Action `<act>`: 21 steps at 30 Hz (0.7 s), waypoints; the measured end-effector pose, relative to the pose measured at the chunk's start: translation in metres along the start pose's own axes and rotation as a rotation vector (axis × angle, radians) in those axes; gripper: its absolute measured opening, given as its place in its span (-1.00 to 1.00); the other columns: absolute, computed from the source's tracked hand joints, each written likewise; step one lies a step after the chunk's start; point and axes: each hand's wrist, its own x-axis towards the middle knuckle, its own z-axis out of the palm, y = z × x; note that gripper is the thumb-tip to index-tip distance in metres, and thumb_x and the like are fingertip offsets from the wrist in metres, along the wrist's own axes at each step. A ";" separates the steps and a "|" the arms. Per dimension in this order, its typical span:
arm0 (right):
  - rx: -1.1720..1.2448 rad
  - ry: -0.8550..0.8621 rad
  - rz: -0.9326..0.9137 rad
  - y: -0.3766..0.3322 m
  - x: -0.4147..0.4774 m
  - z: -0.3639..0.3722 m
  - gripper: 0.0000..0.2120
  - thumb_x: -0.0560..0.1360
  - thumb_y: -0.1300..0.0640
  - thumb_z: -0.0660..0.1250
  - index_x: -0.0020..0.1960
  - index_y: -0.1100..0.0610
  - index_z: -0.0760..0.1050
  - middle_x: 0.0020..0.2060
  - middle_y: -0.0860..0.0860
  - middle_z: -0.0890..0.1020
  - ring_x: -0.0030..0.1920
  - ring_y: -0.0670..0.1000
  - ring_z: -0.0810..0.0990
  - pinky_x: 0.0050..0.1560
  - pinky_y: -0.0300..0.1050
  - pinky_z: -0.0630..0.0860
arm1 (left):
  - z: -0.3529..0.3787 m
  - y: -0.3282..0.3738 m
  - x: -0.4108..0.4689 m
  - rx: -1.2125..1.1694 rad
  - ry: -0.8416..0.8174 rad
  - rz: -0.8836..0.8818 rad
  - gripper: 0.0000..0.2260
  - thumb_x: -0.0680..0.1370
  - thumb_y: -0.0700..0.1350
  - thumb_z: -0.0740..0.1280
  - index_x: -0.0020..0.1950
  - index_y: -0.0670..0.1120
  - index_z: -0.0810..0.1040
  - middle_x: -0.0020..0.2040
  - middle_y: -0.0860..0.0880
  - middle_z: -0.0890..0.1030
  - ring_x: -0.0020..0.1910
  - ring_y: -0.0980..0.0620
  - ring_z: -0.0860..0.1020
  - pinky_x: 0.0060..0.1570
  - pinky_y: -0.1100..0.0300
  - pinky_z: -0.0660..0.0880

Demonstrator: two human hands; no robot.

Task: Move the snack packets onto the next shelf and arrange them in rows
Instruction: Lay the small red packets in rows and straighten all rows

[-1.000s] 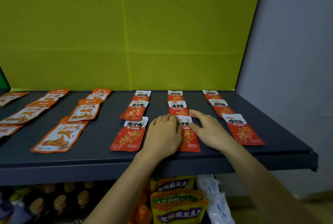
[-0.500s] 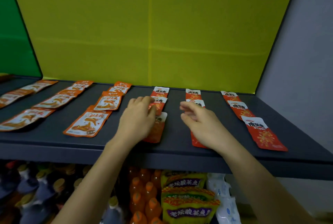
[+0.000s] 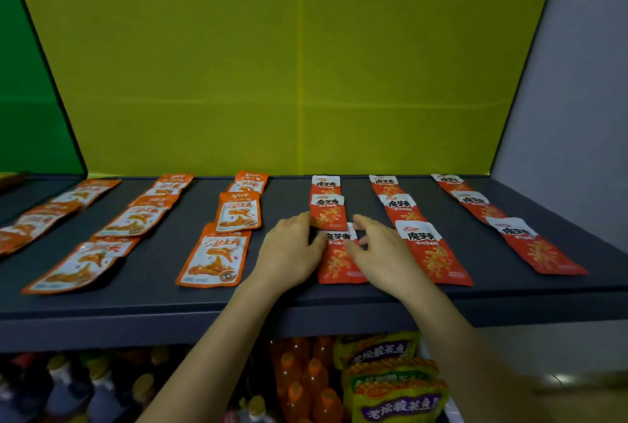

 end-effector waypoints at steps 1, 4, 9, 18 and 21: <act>0.019 0.025 -0.003 -0.001 -0.001 0.001 -0.63 0.57 0.09 0.19 0.35 0.16 0.33 0.27 0.06 0.48 0.22 0.06 0.48 0.24 0.00 0.42 | 0.001 -0.001 0.000 0.019 0.001 0.016 -0.65 0.59 0.00 0.16 0.31 -0.14 0.39 0.27 -0.11 0.50 0.27 -0.08 0.41 0.20 0.09 0.33; 0.037 0.049 -0.008 -0.003 -0.002 0.001 -0.60 0.56 0.09 0.21 0.38 0.12 0.33 0.27 0.03 0.50 0.20 0.03 0.50 0.22 -0.03 0.44 | 0.002 -0.003 0.001 0.051 -0.003 0.038 -0.65 0.59 0.01 0.14 0.31 -0.13 0.39 0.28 -0.09 0.49 0.27 -0.07 0.41 0.20 0.10 0.31; 0.045 0.038 -0.011 -0.001 -0.001 0.002 -0.51 0.55 0.07 0.23 0.45 0.07 0.23 0.31 0.02 0.46 0.19 -0.01 0.49 0.25 -0.06 0.42 | 0.002 -0.002 -0.003 0.072 -0.002 0.054 -0.64 0.60 0.01 0.12 0.33 -0.14 0.38 0.30 -0.09 0.47 0.30 -0.06 0.38 0.25 0.10 0.29; 0.030 0.060 -0.063 0.005 0.005 0.007 -0.56 0.57 0.06 0.20 0.42 0.11 0.30 0.35 0.00 0.40 0.20 -0.02 0.48 0.24 -0.09 0.42 | 0.000 0.001 -0.008 0.058 0.036 0.062 -0.64 0.61 0.01 0.09 0.34 -0.11 0.36 0.34 -0.07 0.44 0.35 -0.02 0.34 0.27 0.13 0.28; 0.029 0.119 -0.067 0.005 0.005 0.006 -0.57 0.56 0.06 0.21 0.41 0.10 0.32 0.33 0.02 0.41 0.24 0.04 0.45 0.28 -0.03 0.39 | -0.010 -0.004 -0.013 0.038 0.155 0.081 -0.67 0.61 -0.01 0.12 0.31 -0.12 0.40 0.31 -0.07 0.47 0.32 -0.02 0.36 0.23 0.15 0.28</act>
